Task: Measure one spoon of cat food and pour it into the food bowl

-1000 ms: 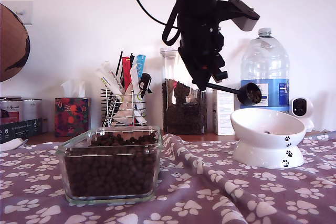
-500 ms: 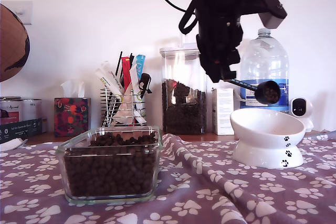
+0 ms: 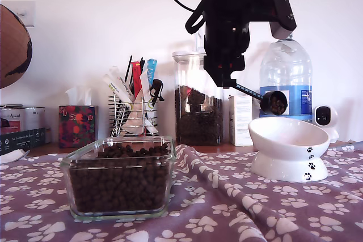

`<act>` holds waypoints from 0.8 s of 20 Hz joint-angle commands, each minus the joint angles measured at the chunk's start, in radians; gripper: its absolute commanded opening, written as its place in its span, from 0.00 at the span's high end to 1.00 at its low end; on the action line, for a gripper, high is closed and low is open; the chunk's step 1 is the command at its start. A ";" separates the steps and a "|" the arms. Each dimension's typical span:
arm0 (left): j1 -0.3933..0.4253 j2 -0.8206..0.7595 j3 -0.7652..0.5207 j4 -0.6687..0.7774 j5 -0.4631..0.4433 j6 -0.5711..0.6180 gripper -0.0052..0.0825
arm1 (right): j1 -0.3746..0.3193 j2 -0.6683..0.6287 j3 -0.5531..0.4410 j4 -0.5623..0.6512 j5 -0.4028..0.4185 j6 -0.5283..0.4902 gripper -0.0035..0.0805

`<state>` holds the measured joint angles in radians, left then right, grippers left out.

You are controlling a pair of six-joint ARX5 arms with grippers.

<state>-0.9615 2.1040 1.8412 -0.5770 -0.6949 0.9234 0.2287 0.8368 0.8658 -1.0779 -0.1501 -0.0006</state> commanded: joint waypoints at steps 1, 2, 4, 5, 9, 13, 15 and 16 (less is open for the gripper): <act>-0.003 0.019 0.011 0.008 -0.018 0.023 0.97 | 0.000 -0.003 0.008 0.002 -0.004 0.003 0.97; -0.004 0.019 0.011 0.009 -0.025 0.029 0.97 | 0.000 -0.003 0.008 0.003 -0.004 0.002 0.97; -0.014 0.019 0.011 0.008 -0.036 0.048 0.97 | 0.000 -0.003 0.008 0.010 -0.004 0.000 0.97; -0.019 0.019 0.011 0.010 -0.043 0.062 0.97 | 0.000 -0.003 0.008 0.016 -0.004 0.000 0.97; -0.037 0.030 0.011 0.035 -0.075 0.152 0.97 | 0.000 -0.003 0.008 0.018 -0.004 0.000 0.97; -0.043 0.055 0.011 0.033 -0.124 0.200 0.97 | 0.000 -0.004 0.008 0.013 -0.004 0.000 0.97; -0.044 0.056 0.011 0.046 -0.134 0.227 0.97 | 0.000 -0.004 0.008 0.010 -0.005 0.000 0.97; -0.045 0.056 0.011 0.059 -0.142 0.238 0.97 | 0.000 -0.004 0.008 0.010 -0.004 0.000 0.97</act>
<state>-1.0019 2.1258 1.8412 -0.5377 -0.8291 1.1572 0.2287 0.8349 0.8658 -1.0706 -0.1505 -0.0010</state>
